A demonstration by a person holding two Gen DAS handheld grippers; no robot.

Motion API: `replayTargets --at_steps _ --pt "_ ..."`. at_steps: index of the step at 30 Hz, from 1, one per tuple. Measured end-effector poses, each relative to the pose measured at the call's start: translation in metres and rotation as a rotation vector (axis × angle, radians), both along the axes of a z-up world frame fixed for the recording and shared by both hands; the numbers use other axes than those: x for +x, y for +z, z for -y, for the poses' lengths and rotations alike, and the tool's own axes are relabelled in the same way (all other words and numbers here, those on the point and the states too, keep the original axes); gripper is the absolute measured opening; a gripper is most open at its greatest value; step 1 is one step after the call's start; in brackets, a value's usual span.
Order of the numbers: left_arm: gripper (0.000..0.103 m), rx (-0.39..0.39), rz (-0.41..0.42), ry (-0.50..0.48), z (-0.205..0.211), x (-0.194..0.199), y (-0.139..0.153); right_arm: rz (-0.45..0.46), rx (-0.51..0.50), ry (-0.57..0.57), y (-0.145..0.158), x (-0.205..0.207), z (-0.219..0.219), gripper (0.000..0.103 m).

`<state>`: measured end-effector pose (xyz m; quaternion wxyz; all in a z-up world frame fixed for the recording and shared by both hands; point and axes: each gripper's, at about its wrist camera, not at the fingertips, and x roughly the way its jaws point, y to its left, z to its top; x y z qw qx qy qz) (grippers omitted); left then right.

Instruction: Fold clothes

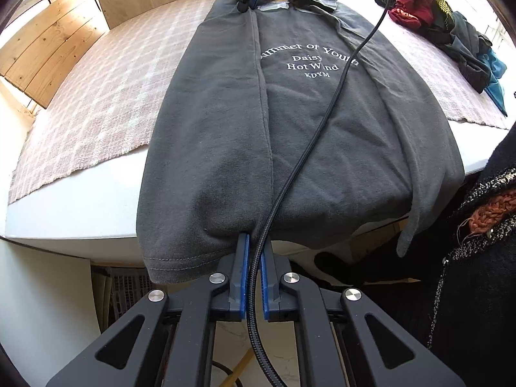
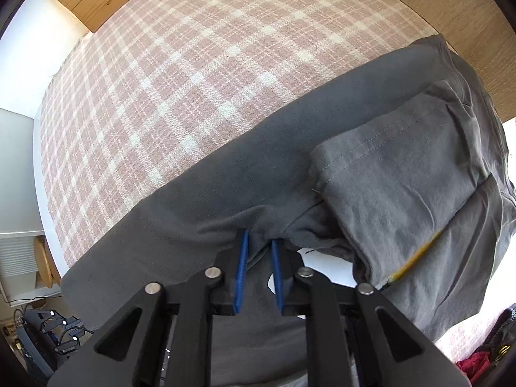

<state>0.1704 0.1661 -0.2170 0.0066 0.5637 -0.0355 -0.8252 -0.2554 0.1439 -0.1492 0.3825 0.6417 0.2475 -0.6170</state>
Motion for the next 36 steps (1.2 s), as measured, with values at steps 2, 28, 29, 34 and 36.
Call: replayTargets --at_steps 2,28,29,34,36 --pt "0.005 -0.006 -0.008 -0.002 0.001 -0.001 0.009 0.031 -0.019 -0.022 0.002 -0.010 -0.006 0.007" --pt "0.028 0.062 -0.135 0.187 -0.008 0.029 -0.004 0.008 0.009 -0.032 0.031 0.094 0.001 0.008" --pt "0.028 0.054 -0.142 0.184 -0.008 0.026 -0.005 0.010 0.013 -0.031 0.025 0.096 -0.002 0.008" --pt "0.027 0.088 -0.168 0.159 -0.006 0.023 -0.002 0.016 0.017 -0.022 -0.018 0.077 0.000 0.008" --pt "0.026 0.156 -0.178 0.147 -0.004 0.026 0.002 0.008 0.017 -0.011 -0.040 0.050 0.026 0.008"
